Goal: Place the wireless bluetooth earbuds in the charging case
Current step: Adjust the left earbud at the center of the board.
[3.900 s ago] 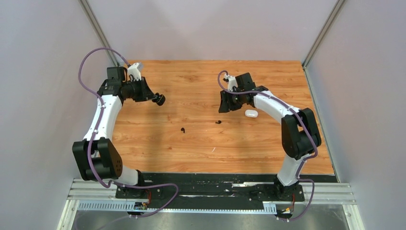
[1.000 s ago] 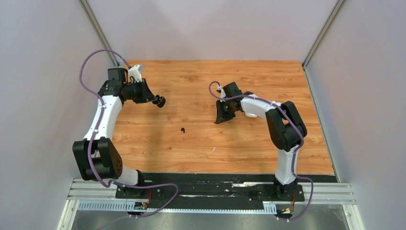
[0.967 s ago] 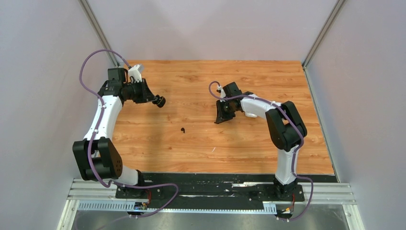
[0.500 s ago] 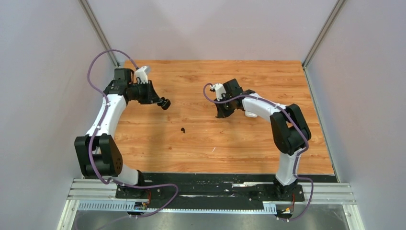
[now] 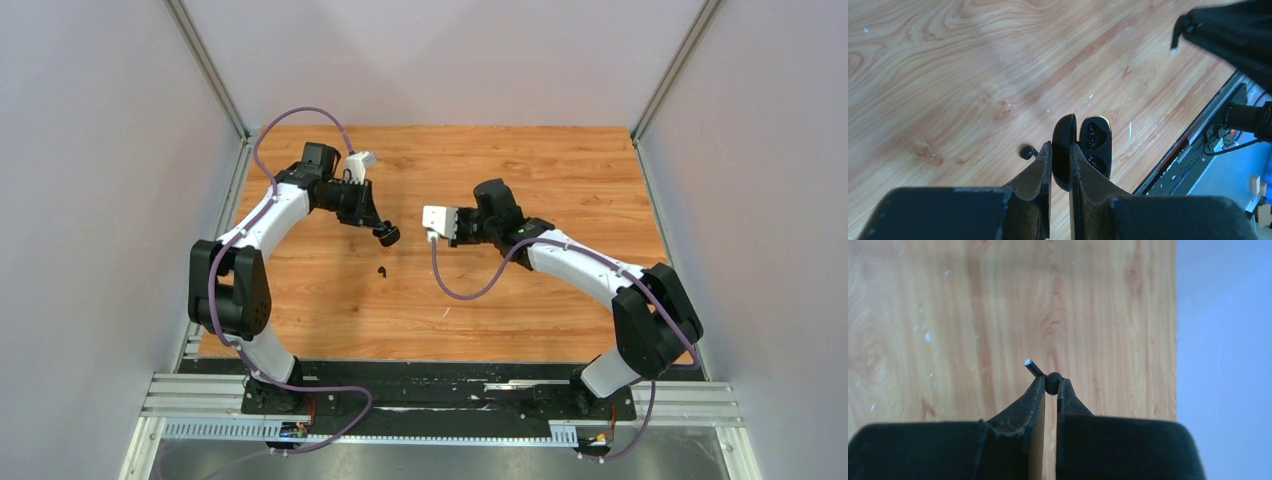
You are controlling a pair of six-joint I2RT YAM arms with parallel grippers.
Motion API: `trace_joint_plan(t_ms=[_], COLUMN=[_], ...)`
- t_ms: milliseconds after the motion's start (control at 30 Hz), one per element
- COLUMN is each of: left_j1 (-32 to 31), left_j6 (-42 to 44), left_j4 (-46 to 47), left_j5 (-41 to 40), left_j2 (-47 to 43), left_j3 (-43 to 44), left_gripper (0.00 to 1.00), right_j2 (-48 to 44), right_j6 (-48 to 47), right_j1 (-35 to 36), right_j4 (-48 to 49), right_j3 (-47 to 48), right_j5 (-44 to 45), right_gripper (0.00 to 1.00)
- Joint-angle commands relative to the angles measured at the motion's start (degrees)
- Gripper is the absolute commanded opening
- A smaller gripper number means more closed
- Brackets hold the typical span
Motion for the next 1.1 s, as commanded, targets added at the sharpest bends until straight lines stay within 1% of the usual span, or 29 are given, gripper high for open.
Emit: trace_joint_plan(t_ms=[0, 100, 133, 267, 367, 467, 700, 867, 967, 1067], left_j1=[0.1, 0.2, 0.2, 0.1, 0.1, 0.1, 0.1, 0.1, 0.1, 0.1], left_j6=[0.6, 1.7, 1.7, 1.8, 1.8, 1.9, 2.3, 2.3, 2.2, 2.2], left_j4=[0.7, -0.1, -0.2, 0.0, 0.0, -0.1, -1.1, -1.5, -1.4, -1.1], left_j5=[0.5, -0.2, -0.3, -0.6, -0.8, -0.8, -0.9, -0.9, -0.9, -0.6], left_j2=[-1.2, -2.7, -3.1, -5.1, -5.9, -5.9, -6.2, -6.5, -6.5, -6.3], left_j3=[2.6, 1.8, 1.2, -0.5, -1.0, -0.7, -0.1, -0.1, -0.4, -0.5], left_gripper=[0.0, 0.0, 0.0, 0.0, 0.0, 0.0, 0.0, 0.0, 0.0, 0.0], right_j2=[-2.8, -5.5, -6.5, -5.8, -2.3, 2.3, 9.2, 11.8, 11.7, 10.3], right_j6=[-22.9, -35.1, -37.7, -42.8, -42.8, -41.7, -39.2, -36.0, -34.1, -31.5], right_j1=[0.4, 0.4, 0.4, 0.9, 1.6, 2.2, 3.9, 4.6, 4.6, 4.5], right_j4=[-11.0, -18.3, -20.0, -26.9, -32.4, -36.6, -39.2, -39.9, -39.9, -40.0], right_j3=[-4.3, -9.0, -10.1, -9.5, -6.1, -2.5, 2.2, 4.1, 4.7, 5.5], right_j5=[-6.7, -7.7, -7.5, -6.6, -5.2, -4.6, -3.6, -3.3, -3.4, -3.4], right_gripper=[0.0, 0.0, 0.0, 0.0, 0.0, 0.03, 0.08, 0.17, 0.26, 0.34])
